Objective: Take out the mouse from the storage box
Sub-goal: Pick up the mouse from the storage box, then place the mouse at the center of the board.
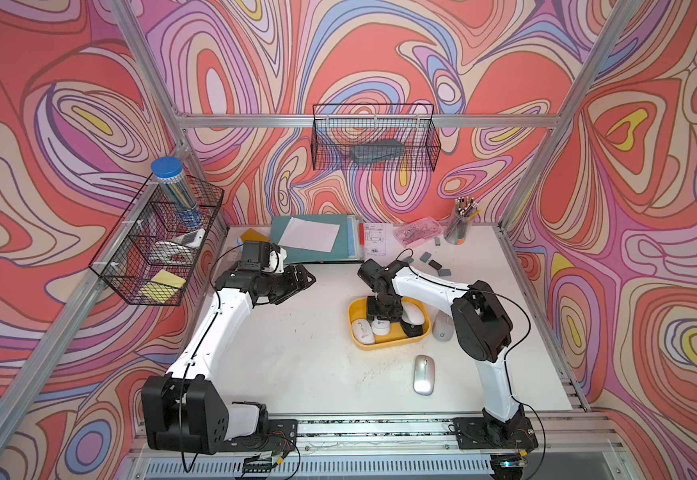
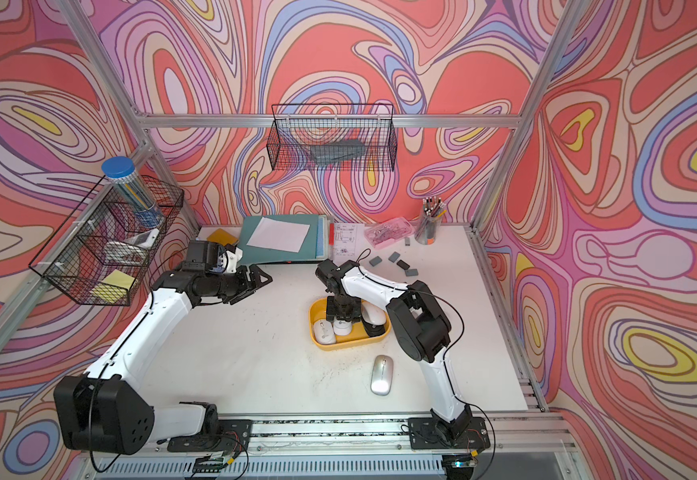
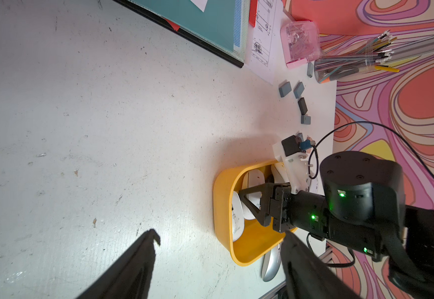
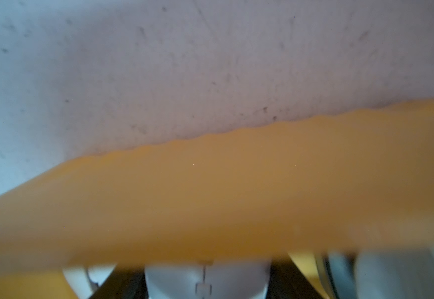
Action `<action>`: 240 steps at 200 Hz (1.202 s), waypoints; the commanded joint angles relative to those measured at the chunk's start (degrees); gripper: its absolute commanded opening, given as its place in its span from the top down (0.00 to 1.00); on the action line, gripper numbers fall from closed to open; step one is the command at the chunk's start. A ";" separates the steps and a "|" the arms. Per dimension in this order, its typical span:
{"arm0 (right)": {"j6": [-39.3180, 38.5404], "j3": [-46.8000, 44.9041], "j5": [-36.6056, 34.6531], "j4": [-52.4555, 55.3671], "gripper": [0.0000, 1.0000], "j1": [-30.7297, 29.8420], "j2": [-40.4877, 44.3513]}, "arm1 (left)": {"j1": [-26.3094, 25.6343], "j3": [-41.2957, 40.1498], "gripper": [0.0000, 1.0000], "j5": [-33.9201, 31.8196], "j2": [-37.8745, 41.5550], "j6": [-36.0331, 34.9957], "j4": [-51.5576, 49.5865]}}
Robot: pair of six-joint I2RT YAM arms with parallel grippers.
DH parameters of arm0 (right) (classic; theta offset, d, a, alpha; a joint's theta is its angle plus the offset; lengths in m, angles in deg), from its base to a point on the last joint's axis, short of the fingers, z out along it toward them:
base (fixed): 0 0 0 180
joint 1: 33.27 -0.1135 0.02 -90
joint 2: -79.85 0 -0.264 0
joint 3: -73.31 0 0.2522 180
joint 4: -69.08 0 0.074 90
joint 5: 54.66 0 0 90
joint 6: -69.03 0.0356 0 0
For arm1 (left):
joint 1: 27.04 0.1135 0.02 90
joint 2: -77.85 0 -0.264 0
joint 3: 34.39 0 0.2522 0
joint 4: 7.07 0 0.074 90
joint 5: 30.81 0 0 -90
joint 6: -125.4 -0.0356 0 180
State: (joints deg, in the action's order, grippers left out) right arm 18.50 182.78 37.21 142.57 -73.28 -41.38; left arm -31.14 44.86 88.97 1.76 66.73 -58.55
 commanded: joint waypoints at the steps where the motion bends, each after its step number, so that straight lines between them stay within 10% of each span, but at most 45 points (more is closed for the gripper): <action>1: -2.08 6.46 -2.06 2.11 0.67 -1.21 2.24 | -0.10 -0.45 0.20 -0.48 -0.02 -0.37 0.36; 72: -6.18 20.37 -8.63 9.90 0.67 -1.20 1.45 | -0.12 -0.19 0.20 -1.18 0.33 -0.75 -0.08; 158: 12.74 -18.59 -12.32 10.16 0.69 -10.92 34.06 | -0.12 -0.23 0.20 -0.48 0.59 -0.46 0.31; 240: 26.19 -39.05 -15.96 16.06 0.70 6.07 53.49 | -0.21 -0.78 0.20 0.00 1.12 0.02 0.97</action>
State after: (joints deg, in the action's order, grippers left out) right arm 40.49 145.31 23.13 157.32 -69.94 9.70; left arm -31.14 44.86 88.64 1.78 66.91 -58.52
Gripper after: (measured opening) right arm 0.599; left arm 0.799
